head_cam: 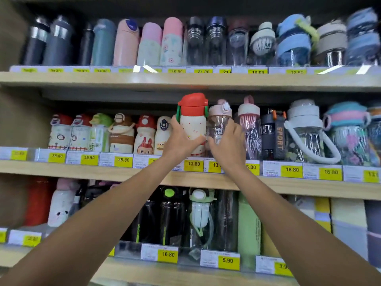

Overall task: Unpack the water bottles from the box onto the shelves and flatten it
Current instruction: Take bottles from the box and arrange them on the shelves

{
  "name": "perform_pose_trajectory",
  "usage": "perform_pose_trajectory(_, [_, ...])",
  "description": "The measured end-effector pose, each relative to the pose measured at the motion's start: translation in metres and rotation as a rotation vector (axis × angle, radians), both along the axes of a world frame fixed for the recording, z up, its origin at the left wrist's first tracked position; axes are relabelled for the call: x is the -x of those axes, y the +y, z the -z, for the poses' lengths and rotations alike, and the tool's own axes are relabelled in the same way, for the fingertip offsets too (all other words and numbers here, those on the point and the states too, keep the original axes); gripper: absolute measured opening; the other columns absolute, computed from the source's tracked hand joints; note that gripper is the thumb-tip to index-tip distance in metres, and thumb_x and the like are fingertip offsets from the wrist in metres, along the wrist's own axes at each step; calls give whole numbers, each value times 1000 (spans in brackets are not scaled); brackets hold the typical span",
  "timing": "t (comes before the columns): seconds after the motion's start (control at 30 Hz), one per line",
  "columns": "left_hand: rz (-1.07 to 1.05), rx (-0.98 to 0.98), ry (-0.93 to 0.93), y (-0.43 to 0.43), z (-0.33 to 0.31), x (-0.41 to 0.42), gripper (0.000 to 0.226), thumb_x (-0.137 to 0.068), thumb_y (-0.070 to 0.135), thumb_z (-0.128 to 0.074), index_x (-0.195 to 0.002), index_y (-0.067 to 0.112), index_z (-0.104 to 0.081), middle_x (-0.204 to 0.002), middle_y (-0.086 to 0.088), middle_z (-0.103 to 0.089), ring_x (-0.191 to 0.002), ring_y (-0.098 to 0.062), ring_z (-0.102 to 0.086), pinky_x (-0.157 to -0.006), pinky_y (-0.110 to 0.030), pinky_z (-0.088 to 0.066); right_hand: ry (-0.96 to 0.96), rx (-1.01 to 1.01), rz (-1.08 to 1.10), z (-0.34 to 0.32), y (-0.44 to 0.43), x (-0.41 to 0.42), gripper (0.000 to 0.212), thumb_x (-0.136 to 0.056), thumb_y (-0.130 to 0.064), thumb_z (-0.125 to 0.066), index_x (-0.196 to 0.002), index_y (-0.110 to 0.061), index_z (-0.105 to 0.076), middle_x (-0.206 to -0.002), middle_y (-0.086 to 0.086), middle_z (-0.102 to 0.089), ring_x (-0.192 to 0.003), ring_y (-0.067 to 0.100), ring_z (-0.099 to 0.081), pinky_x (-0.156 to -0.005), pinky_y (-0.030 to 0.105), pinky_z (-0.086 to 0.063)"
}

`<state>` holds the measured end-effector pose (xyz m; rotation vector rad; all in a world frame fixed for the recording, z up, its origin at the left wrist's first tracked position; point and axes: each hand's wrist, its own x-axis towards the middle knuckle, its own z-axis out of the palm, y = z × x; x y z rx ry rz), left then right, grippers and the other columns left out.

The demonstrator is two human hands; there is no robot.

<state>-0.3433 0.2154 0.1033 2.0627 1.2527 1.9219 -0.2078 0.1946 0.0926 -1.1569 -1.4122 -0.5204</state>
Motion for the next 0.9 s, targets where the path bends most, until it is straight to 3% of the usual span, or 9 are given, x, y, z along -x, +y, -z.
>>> perform_pose_trajectory(0.23, [-92,191,50,11,1,5,96,-73,52,-68,-139,13,-11,-109,-1,-53,-101,-28,-57,-92,-42,-47,-71,14,102,12,7,4,86,-87,-40,-61,-148,-4,-13,-144,16,-31,-131,31,-29,-107,37,-29])
perform_pose_trajectory(0.47, [-32,278,121,12,-3,8,97,-75,57,-67,-140,6,-16,-128,-11,-52,-114,-31,-54,-98,-45,-45,-90,-32,154,20,12,4,81,-90,-43,-55,-147,-1,-16,-147,19,-29,-132,33,-29,-110,39,-28])
perform_pose_trajectory(0.63, [-104,258,221,4,1,10,81,-79,59,-61,-131,6,-29,-122,-10,-55,-109,-29,-56,-94,-44,-47,-79,-30,174,24,9,4,78,-91,-42,-54,-147,0,-18,-147,19,-28,-132,33,-27,-109,41,-30])
perform_pose_trajectory(0.77, [-134,186,189,-4,7,6,69,-82,48,-64,-128,7,-33,-121,-10,-55,-107,-30,-57,-88,-45,-50,-29,-3,99,25,5,2,74,-91,-40,-56,-147,-5,-21,-146,16,-29,-135,30,-24,-107,42,-34])
perform_pose_trajectory(0.9, [-168,32,72,-11,20,-6,60,-82,25,-65,-129,7,-34,-131,-11,-40,-120,-31,-45,-92,-43,-45,-17,-14,23,33,-3,-2,55,-89,-25,-58,-137,-8,-36,-138,13,-34,-131,27,-30,-96,30,-35])
